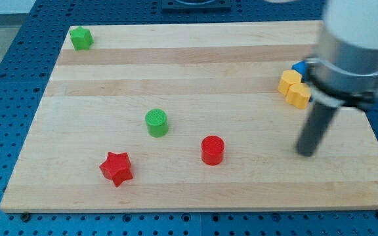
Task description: Push yellow heart towards center of the board
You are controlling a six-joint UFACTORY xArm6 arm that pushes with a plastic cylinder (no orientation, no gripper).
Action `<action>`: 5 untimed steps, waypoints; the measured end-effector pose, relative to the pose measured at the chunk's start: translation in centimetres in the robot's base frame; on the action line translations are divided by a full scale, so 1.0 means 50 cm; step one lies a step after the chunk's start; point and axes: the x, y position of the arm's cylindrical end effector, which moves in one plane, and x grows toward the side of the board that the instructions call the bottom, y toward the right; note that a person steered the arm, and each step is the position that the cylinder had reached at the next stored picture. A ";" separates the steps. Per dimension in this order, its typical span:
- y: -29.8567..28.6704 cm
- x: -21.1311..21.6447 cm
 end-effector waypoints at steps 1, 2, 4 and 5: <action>0.130 -0.058; 0.165 -0.122; 0.098 -0.196; 0.022 -0.199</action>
